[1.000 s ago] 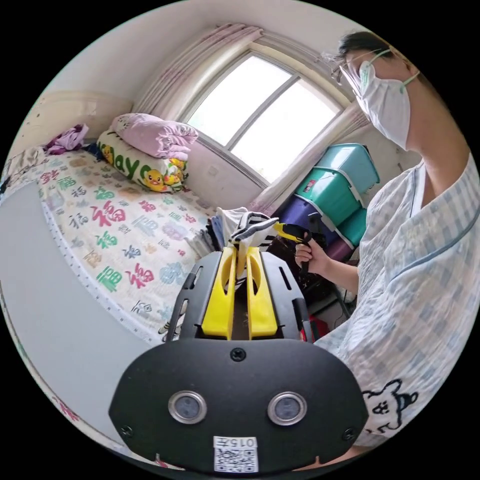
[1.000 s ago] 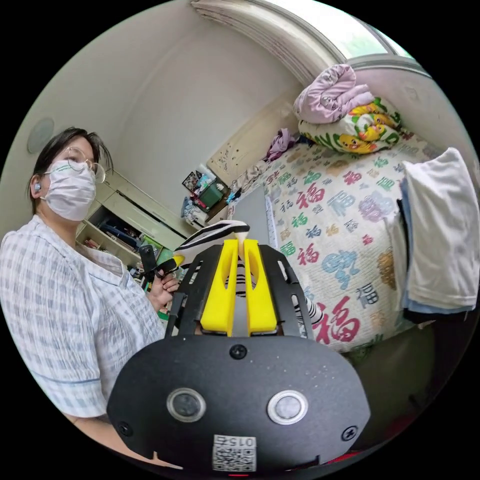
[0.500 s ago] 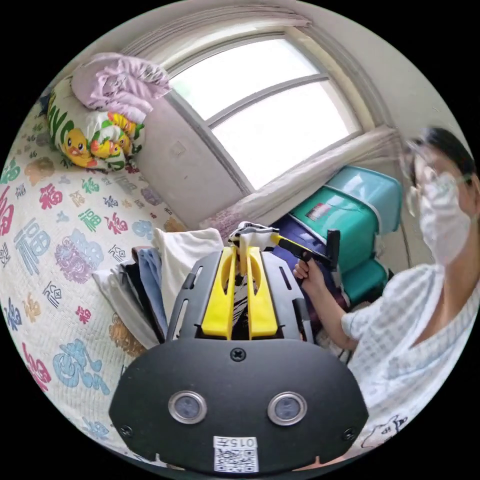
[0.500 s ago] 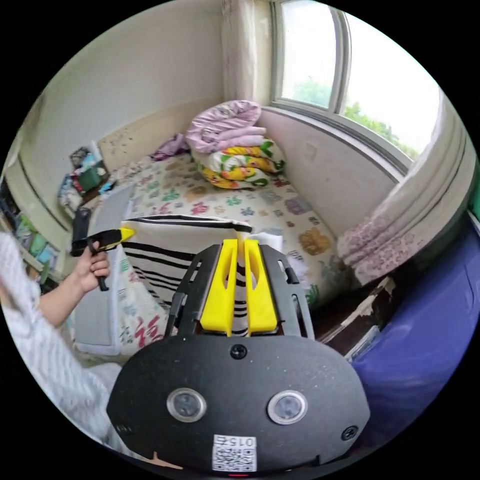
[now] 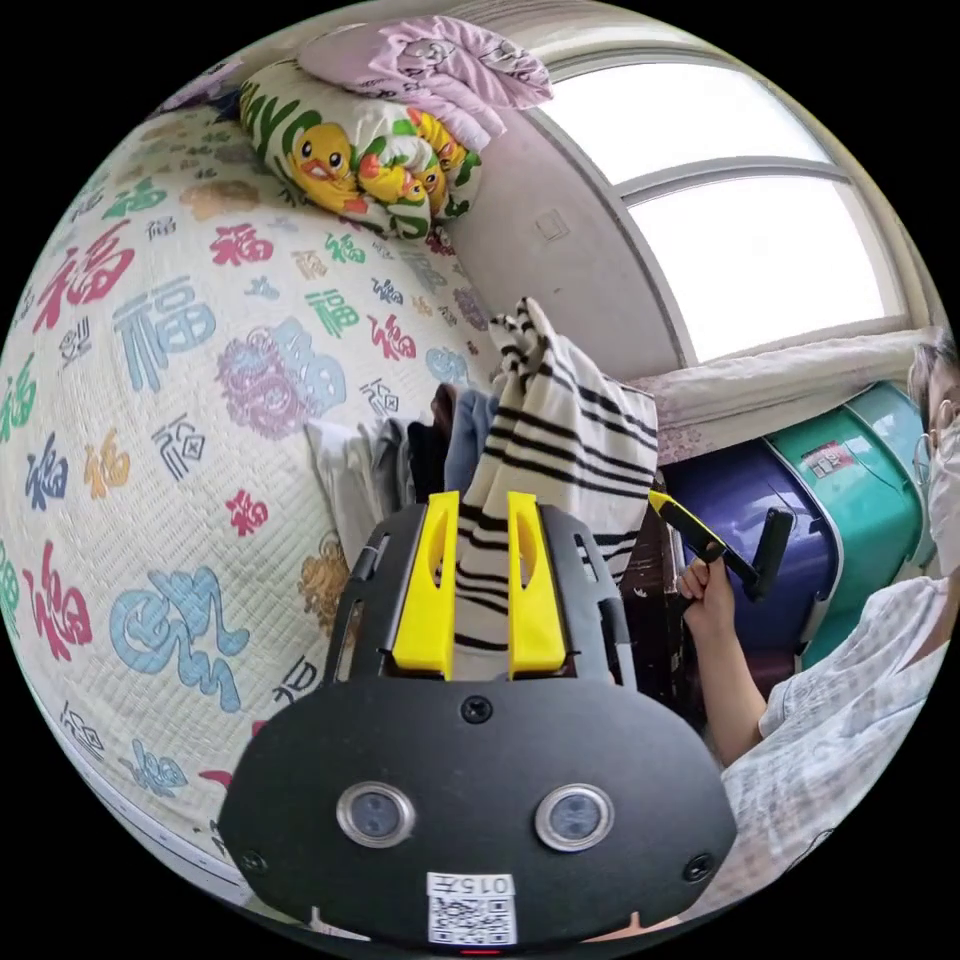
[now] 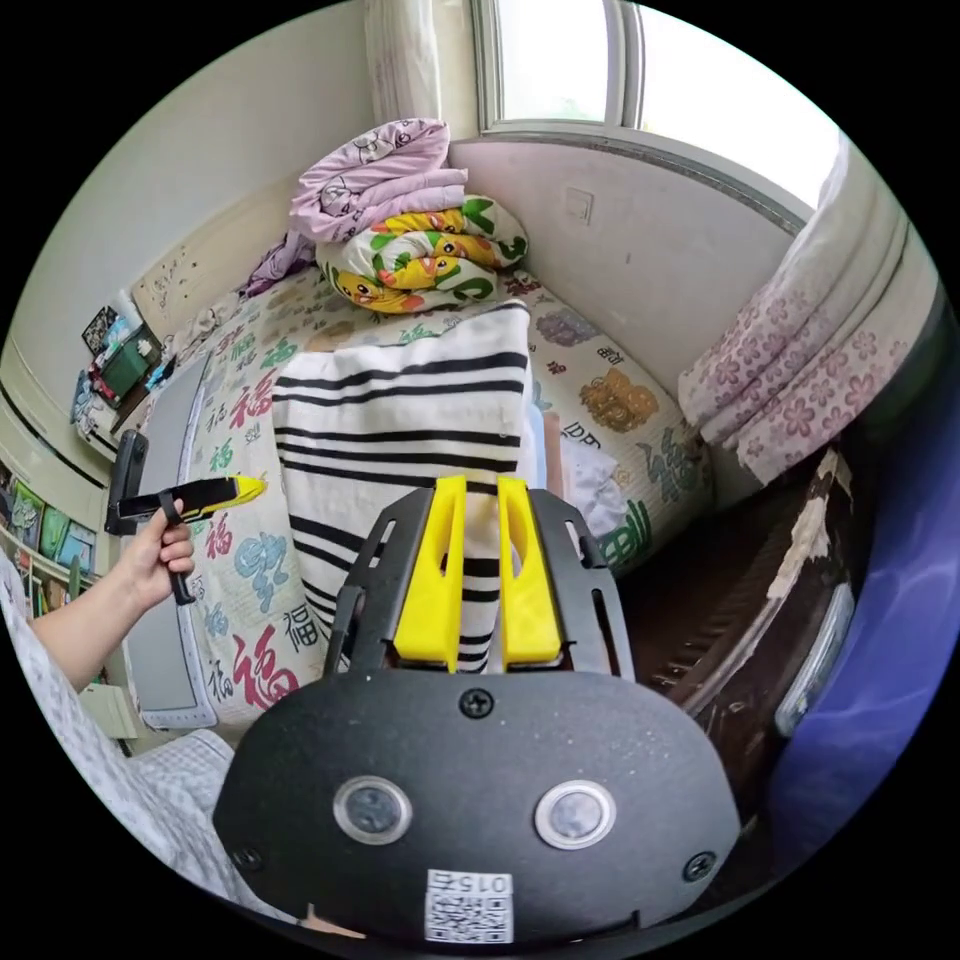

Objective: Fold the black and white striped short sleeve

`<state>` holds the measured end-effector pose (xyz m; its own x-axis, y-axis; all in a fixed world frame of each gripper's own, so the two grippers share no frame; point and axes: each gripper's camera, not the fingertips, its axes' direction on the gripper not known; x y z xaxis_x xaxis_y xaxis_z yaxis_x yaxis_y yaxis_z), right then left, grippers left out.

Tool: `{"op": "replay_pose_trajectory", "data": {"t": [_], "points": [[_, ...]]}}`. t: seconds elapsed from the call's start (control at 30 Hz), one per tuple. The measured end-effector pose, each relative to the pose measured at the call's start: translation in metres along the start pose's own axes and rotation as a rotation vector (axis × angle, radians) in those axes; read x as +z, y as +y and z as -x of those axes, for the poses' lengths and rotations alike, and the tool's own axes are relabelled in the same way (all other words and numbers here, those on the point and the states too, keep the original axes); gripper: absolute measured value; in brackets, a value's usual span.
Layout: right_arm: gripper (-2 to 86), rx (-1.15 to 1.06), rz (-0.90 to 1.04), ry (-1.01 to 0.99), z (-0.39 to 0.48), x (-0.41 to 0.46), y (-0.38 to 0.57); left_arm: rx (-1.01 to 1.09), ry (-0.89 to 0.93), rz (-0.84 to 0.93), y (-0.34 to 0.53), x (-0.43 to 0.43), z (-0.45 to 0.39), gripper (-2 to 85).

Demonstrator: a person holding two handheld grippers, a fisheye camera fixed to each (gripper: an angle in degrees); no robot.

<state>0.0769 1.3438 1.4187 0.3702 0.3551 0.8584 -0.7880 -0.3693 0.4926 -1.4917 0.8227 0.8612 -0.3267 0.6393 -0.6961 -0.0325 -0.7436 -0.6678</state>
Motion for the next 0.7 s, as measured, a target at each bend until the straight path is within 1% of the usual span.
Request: {"op": "replay_pose_trajectory", "data": {"t": [0.1,0.17,0.23,0.3,0.4,0.5,0.57,0.63,0.7], "points": [[1.9,0.042,-0.065,0.087,0.001,0.018,0.020,-0.042,0.013,0.100,0.009,0.036,0.009,8.1],[1.1,0.049,-0.039,0.153,0.004,0.034,0.023,-0.019,0.018,0.127,0.008,0.054,0.005,8.0],[0.6,0.041,-0.044,0.241,0.010,0.044,0.026,0.040,0.038,0.086,0.004,0.067,-0.005,8.0],[0.2,0.073,-0.098,0.309,0.013,0.053,0.037,0.128,0.051,0.042,-0.007,0.087,-0.020,8.2],[0.0,0.116,-0.146,0.329,0.011,0.059,0.054,0.177,-0.008,0.104,-0.020,0.122,-0.025,8.3],[-0.2,0.118,-0.137,0.365,0.012,0.057,0.066,0.172,0.018,0.143,-0.028,0.132,-0.017,8.3],[-0.4,0.162,-0.117,0.396,0.013,0.044,0.075,0.212,0.007,0.151,-0.024,0.126,-0.017,8.2],[-0.5,0.228,-0.151,0.420,0.018,0.027,0.093,0.260,-0.012,0.166,-0.013,0.115,-0.017,7.9],[-0.6,0.258,-0.144,0.335,0.029,0.008,0.127,0.297,-0.052,0.170,0.010,0.094,-0.013,7.0]]}}
